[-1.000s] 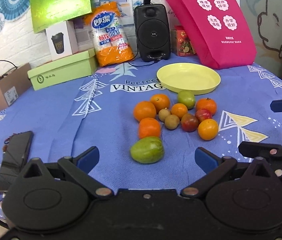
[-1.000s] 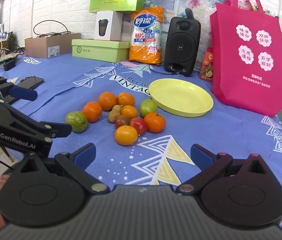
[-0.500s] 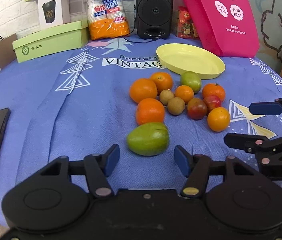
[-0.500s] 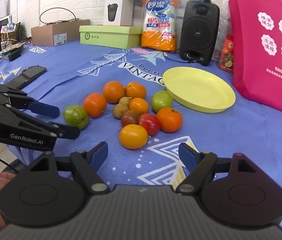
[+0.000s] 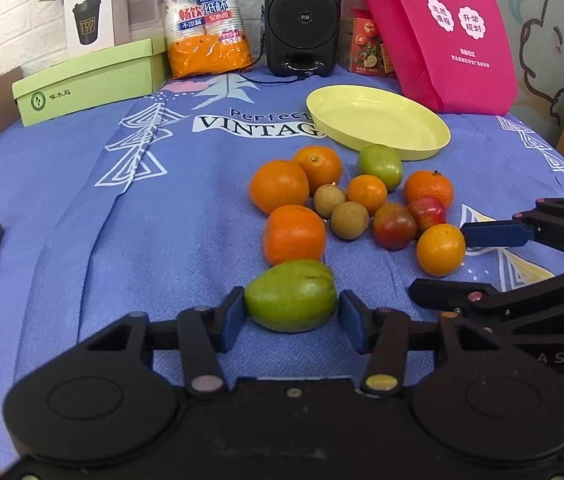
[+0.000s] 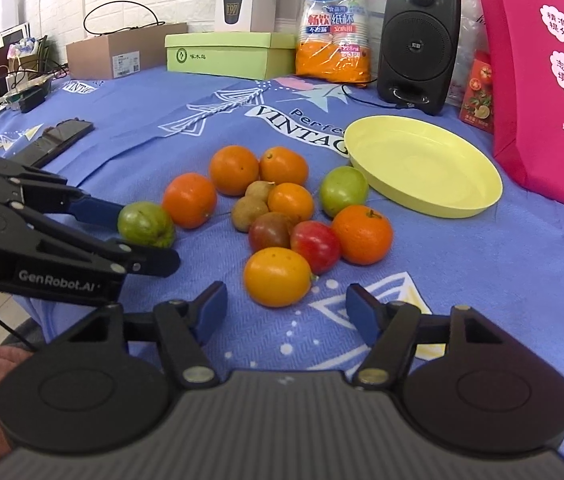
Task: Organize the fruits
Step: 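Close left tool on the green mango while right tool grasps a small orange, then carry mango and orange onto the yellow plate and open both tools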
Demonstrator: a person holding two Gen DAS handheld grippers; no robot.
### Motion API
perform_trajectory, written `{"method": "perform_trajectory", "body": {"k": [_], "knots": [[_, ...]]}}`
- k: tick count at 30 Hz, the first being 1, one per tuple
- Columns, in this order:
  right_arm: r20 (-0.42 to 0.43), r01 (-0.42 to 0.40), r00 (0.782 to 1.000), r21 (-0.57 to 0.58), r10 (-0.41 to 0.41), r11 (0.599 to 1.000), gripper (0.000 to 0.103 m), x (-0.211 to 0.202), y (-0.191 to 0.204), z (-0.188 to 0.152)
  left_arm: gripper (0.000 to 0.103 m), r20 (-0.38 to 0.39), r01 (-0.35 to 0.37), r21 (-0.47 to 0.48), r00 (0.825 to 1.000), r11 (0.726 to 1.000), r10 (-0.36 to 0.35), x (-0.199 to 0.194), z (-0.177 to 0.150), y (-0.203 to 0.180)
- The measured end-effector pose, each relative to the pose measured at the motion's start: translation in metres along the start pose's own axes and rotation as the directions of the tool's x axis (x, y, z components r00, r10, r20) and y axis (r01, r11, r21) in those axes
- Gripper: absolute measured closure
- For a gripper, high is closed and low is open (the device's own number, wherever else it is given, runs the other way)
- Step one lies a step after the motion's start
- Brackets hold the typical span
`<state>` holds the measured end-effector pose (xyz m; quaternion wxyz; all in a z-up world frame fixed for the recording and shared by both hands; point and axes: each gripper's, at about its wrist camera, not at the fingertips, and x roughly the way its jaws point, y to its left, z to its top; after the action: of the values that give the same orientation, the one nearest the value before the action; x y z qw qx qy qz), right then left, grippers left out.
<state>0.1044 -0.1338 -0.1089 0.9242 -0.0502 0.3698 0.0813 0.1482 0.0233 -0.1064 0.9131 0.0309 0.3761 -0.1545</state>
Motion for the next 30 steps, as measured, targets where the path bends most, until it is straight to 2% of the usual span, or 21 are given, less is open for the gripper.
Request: {"method": "perform_trajectory", "body": {"k": [6,8,11,30], "knots": [[0.014,-0.017,1.000,0.020,0.017,1.000,0.046,0.005,-0.001,0.002,0.055,0.002,0.017,-0.014,1.000,1.000,-0.017,-0.003,-0.001,0.004],[0.017,-0.017,1.000,0.016,0.017,1.000,0.057,0.006,0.000,0.004,0.055,0.002,0.030,-0.022,1.000,0.999,-0.030,-0.004,-0.001,0.004],[0.020,-0.027,0.999,0.018,0.026,0.999,0.066,0.004,0.000,0.003,0.056,0.003,0.031,-0.019,1.000,0.999,-0.031,-0.006,-0.002,0.002],[0.054,-0.018,0.998,0.033,0.017,0.999,0.068,-0.031,-0.005,-0.012,0.056,0.038,0.035,0.005,0.999,0.999,-0.035,-0.032,0.000,-0.011]]}}
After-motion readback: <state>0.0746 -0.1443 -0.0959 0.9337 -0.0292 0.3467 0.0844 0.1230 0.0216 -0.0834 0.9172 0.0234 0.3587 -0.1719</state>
